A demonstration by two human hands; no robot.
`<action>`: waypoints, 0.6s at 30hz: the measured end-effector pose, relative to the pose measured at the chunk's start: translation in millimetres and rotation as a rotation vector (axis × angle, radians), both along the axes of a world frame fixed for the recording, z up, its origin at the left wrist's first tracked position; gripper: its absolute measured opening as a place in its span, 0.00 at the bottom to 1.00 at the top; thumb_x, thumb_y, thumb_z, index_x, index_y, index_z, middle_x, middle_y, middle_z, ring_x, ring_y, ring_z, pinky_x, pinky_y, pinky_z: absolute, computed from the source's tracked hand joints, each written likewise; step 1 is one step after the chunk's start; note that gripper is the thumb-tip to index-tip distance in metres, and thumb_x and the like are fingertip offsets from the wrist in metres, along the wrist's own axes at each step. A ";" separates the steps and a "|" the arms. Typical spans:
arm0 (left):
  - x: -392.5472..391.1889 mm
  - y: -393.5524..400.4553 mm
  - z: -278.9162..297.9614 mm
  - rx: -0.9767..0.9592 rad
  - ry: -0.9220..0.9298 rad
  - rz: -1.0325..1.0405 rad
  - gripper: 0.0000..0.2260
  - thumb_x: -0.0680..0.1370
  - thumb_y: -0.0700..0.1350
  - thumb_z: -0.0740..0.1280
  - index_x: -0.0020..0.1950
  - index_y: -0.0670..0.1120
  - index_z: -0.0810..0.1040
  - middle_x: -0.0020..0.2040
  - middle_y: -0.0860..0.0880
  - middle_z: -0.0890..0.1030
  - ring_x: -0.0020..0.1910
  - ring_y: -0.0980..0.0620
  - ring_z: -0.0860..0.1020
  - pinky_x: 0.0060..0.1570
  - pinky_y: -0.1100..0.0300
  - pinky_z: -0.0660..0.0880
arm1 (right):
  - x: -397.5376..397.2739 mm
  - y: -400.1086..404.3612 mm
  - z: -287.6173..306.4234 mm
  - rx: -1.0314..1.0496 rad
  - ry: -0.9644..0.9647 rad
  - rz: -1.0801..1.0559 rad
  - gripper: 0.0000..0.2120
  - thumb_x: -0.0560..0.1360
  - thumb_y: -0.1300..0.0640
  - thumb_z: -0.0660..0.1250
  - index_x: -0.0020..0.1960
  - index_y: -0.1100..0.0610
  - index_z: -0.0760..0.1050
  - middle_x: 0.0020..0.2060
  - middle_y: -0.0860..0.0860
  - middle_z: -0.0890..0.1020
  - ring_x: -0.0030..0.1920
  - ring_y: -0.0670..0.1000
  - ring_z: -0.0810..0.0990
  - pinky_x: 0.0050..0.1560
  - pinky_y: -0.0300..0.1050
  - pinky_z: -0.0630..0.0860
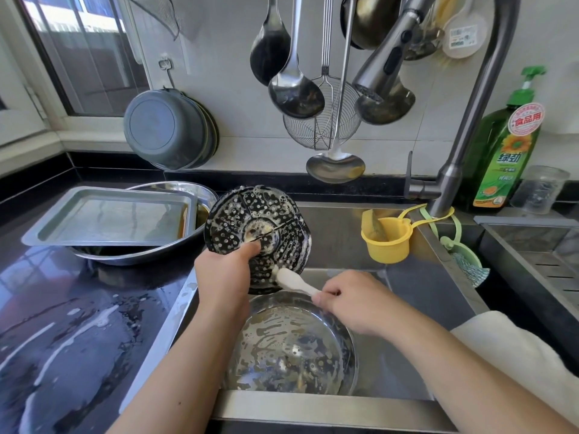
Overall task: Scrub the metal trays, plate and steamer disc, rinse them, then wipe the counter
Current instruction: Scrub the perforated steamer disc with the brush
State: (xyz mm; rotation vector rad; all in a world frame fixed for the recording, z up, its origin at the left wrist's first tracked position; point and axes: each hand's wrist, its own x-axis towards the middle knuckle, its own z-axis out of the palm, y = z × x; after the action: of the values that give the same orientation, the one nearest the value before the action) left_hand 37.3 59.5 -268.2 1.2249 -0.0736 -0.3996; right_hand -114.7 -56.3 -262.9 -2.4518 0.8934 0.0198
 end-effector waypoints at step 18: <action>-3.4 -0.8 1.3 0.033 -0.041 -0.056 0.13 0.71 0.30 0.74 0.51 0.43 0.84 0.44 0.44 0.88 0.46 0.40 0.87 0.45 0.44 0.84 | -2.9 -11.1 3.7 -0.038 -0.093 -0.148 0.21 0.81 0.43 0.63 0.36 0.56 0.74 0.29 0.50 0.75 0.31 0.54 0.73 0.33 0.45 0.65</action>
State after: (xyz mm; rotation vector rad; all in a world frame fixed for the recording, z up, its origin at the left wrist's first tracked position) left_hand 33.8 58.7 -267.0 1.2654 -0.1368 -0.4261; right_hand -117.6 -67.3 -259.2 -2.3932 1.0400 -0.1635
